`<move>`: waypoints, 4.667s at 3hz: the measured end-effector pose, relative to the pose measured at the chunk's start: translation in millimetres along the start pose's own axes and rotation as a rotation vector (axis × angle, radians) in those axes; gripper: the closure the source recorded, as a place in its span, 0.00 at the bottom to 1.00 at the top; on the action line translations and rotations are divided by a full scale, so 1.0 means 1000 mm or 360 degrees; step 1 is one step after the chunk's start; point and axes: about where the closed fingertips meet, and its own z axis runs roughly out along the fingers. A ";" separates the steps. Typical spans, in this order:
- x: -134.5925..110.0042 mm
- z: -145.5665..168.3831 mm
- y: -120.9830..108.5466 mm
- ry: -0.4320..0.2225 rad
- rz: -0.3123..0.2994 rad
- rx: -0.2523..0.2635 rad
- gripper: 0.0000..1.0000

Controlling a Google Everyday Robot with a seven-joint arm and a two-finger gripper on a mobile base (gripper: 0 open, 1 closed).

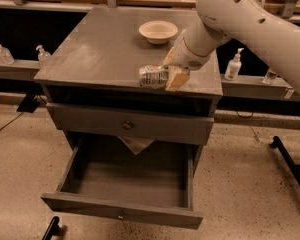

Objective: Place 7up can into middle drawer

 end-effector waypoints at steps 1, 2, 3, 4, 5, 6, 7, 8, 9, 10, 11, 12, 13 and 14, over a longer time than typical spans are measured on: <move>0.001 -0.032 0.018 -0.0085 0.0036 0.0097 1.00; 0.026 -0.046 0.050 -0.0023 0.0146 0.0147 1.00; 0.031 -0.043 0.057 -0.0015 0.0161 0.0138 1.00; 0.037 -0.010 0.068 -0.0180 0.0310 0.0099 1.00; 0.043 0.060 0.112 -0.0514 0.0510 0.0023 1.00; 0.046 0.093 0.131 -0.0906 0.0692 0.0157 1.00; 0.015 0.115 0.154 -0.1334 0.0607 0.0229 1.00; 0.010 0.127 0.159 -0.1313 0.0552 0.0217 1.00; 0.020 0.159 0.181 -0.1112 0.0515 0.0091 1.00; 0.051 0.201 0.220 -0.0925 0.0459 -0.0004 1.00; 0.084 0.229 0.255 -0.0718 0.0547 -0.0038 1.00; 0.095 0.236 0.245 -0.0657 0.0613 0.0062 1.00; 0.086 0.257 0.249 -0.0578 0.0594 0.0047 1.00; 0.081 0.284 0.251 -0.0443 0.0511 -0.0006 1.00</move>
Offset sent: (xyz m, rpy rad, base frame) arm -0.0928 -0.0795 0.0012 0.0584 -0.0613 -0.2082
